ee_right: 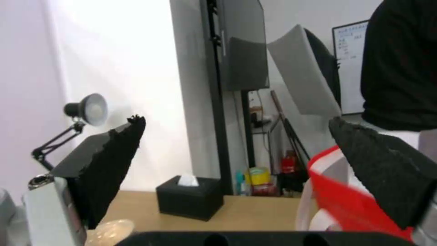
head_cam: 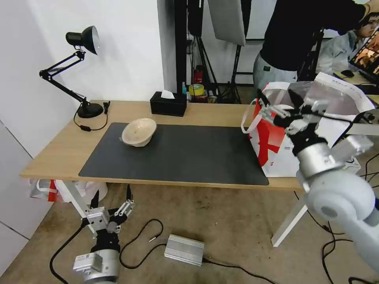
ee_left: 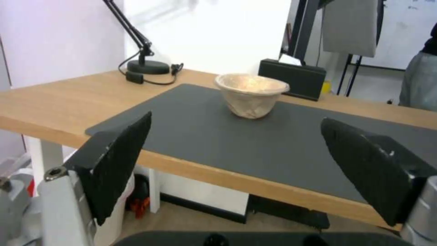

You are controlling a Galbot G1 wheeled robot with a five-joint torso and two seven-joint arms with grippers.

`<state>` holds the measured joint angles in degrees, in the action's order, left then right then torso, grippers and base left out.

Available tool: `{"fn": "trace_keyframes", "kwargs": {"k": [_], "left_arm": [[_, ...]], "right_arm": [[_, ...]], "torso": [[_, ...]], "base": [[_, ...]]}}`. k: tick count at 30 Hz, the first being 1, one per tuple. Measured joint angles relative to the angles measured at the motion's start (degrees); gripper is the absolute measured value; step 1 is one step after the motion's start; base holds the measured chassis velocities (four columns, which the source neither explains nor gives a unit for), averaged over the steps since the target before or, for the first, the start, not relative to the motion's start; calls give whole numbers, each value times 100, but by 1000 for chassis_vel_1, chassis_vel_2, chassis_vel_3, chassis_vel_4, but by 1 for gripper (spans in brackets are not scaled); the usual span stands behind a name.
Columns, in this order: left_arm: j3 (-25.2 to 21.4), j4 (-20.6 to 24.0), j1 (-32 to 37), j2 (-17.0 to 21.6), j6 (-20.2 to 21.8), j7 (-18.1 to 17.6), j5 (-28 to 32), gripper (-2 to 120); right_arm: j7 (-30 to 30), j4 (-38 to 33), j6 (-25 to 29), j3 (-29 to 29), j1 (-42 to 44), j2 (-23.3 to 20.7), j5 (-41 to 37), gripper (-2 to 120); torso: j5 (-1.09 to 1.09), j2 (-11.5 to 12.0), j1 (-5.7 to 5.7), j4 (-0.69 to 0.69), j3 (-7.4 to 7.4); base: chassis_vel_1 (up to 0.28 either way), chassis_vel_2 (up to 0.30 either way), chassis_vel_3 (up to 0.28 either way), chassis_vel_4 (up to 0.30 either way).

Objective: Pick up the trash from the table and place it into the takeout bag.

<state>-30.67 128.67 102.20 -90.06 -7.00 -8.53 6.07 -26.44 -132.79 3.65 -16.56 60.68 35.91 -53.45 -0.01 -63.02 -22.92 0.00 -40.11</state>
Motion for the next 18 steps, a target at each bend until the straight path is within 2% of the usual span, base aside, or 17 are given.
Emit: {"fn": "trace_keyframes", "kwargs": {"k": [12, 18], "left_arm": [[-17, 140, 80, -57, -18, -4, -33, 100], [5, 170, 79, -85, -19, -1, -40, 100]], "right_arm": [[45, -242, 418, 64, 1226, 227, 1063, 100], [50, -271, 497, 98, 1466, 325, 1292, 100]], "torso": [[0, 0, 1, 1, 0], [0, 0, 0, 0, 0]], "base": [[0, 0, 0, 0], [0, 0, 0, 0]]}}
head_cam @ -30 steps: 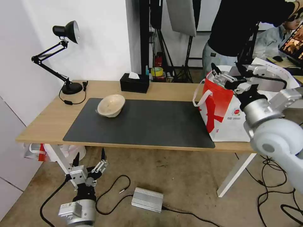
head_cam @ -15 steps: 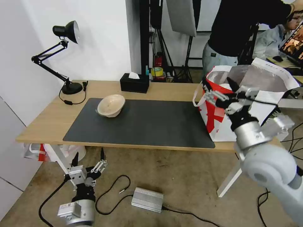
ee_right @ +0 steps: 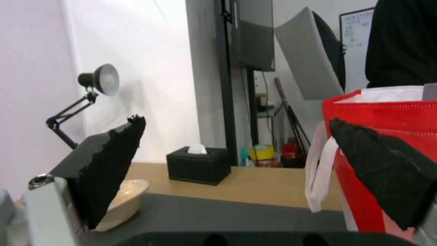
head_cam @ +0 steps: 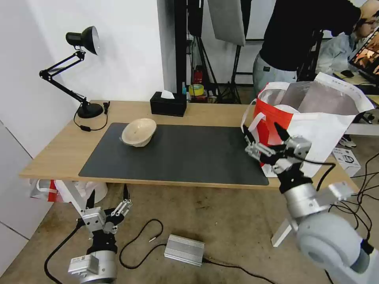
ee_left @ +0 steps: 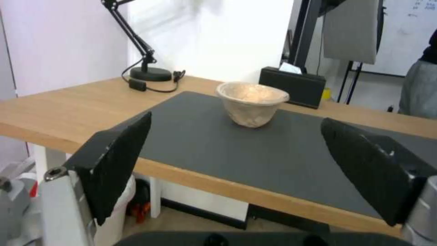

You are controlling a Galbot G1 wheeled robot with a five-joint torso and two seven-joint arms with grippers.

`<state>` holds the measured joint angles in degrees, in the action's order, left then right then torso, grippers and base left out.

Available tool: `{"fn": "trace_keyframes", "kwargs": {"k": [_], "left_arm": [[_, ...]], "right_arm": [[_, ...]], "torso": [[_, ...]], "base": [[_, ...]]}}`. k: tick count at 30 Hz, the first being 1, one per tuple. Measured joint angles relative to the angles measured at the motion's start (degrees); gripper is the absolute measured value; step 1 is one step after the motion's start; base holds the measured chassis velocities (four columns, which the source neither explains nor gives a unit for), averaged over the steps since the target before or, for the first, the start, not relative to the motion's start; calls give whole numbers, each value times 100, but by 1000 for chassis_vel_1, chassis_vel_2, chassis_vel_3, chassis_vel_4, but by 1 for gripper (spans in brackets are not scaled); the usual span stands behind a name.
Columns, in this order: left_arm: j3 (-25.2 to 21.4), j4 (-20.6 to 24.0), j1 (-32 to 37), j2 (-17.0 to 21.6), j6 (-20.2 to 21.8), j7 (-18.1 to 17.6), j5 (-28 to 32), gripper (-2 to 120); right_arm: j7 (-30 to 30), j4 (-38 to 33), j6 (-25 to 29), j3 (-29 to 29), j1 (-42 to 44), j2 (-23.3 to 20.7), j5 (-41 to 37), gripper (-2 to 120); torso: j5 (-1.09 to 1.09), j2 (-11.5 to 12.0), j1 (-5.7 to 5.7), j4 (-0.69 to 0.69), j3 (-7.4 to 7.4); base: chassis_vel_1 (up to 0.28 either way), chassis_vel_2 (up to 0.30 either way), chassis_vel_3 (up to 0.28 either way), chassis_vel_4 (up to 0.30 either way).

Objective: Pick up the trash from the table and place it into the takeout bag.

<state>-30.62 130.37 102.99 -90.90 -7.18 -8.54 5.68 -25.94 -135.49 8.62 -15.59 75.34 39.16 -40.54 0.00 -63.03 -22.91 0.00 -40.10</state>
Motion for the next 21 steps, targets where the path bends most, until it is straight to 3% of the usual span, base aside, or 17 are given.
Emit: {"fn": "trace_keyframes", "kwargs": {"k": [21], "left_arm": [[33, 74, 76, 13, -2, 33, -14, 100]], "right_arm": [[-41, -128, 245, 120, 1122, 273, 722, 100]], "torso": [[0, 0, 0, 0, 0]], "base": [[0, 0, 0, 0]]}}
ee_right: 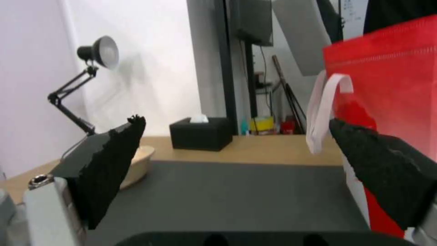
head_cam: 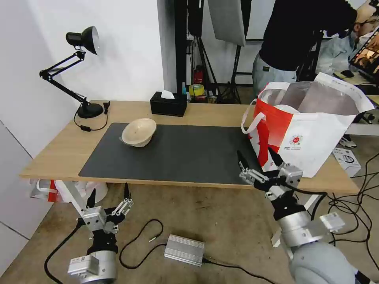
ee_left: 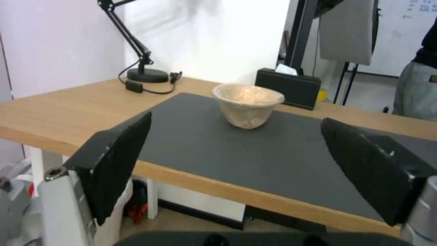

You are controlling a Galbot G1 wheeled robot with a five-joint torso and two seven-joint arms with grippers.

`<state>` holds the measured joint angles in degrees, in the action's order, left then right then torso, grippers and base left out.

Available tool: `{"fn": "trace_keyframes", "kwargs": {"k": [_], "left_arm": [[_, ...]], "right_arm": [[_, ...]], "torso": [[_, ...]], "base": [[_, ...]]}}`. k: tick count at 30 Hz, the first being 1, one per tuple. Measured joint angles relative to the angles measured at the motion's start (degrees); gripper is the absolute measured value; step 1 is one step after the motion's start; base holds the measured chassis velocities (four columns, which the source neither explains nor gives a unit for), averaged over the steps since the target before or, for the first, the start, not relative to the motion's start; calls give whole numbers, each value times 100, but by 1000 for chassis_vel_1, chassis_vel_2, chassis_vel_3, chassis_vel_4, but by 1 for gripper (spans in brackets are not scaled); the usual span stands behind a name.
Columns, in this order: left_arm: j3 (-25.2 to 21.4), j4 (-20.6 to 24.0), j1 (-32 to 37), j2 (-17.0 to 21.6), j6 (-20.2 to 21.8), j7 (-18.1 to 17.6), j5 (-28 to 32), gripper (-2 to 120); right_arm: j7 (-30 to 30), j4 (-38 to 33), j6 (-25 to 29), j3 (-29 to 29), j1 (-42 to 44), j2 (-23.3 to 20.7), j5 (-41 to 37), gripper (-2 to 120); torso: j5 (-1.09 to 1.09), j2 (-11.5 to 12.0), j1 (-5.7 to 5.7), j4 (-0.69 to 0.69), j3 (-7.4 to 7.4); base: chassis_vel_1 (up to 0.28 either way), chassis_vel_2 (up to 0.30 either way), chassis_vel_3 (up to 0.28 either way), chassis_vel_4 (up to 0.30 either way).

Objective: Pick up the trash from the table and place it into the takeout bag.

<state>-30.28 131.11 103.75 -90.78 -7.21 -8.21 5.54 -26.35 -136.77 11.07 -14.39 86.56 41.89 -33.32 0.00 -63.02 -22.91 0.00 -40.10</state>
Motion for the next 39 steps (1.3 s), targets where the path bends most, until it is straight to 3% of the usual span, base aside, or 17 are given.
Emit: {"fn": "trace_keyframes", "kwargs": {"k": [39], "left_arm": [[8, -93, -56, 5, -64, -26, -23, 100]], "right_arm": [[-907, 17, -567, 286, 799, 329, 711, 100]], "torso": [[0, 0, -1, 0, -1]], "base": [[0, 0, 0, 0]]}}
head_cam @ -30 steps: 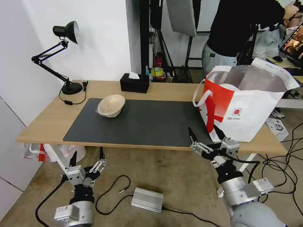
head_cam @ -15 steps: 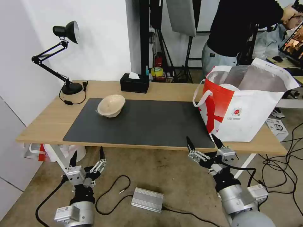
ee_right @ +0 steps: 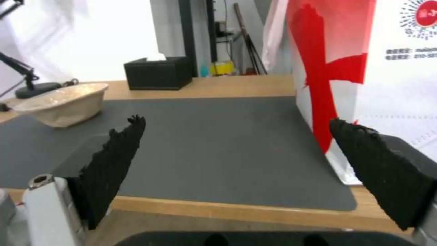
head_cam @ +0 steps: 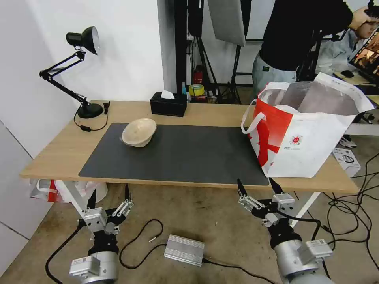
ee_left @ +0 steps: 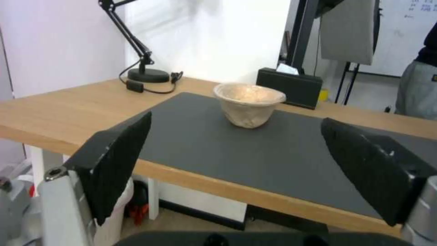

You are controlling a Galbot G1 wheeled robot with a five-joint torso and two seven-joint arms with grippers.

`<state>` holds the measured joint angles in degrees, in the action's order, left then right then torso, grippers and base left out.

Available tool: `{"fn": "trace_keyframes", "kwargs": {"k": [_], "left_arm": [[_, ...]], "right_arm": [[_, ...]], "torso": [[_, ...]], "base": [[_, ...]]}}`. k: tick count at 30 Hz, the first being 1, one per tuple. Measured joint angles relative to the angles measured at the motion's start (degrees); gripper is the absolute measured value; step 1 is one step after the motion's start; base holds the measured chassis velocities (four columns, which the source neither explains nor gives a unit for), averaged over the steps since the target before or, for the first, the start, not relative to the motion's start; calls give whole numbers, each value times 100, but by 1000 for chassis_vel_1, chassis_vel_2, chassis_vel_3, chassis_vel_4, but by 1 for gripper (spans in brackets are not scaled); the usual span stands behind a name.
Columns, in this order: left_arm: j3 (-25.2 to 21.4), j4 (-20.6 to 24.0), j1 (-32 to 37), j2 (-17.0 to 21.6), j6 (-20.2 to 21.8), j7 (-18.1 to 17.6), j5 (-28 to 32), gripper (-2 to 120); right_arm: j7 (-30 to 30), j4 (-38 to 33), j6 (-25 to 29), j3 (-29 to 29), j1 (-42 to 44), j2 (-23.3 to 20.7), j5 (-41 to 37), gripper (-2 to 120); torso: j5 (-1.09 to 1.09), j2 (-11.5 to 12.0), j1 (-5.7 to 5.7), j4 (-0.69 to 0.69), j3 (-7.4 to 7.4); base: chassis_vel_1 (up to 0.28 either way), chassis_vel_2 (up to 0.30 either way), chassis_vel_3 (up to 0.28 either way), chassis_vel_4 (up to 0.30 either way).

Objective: Pick up the trash from the table and place it into the takeout bag.

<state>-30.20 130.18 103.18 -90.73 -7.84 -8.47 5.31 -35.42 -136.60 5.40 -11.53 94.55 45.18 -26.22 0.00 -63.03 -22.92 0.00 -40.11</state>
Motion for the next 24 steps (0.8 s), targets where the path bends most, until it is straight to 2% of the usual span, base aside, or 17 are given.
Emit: {"fn": "trace_keyframes", "kwargs": {"k": [7, 24], "left_arm": [[-11, -29, -16, 4, 13, -2, 5, 100], [-33, -14, -1, 8, 44, -28, 11, 100]], "right_arm": [[-265, 24, -100, 2, -26, 56, 61, 100], [-396, 67, -313, 67, 58, 275, 257, 100]], "torso": [[0, 0, 0, 0, 0], [0, 0, 0, 0, 0]], "base": [[0, 0, 0, 0], [0, 0, 0, 0]]}}
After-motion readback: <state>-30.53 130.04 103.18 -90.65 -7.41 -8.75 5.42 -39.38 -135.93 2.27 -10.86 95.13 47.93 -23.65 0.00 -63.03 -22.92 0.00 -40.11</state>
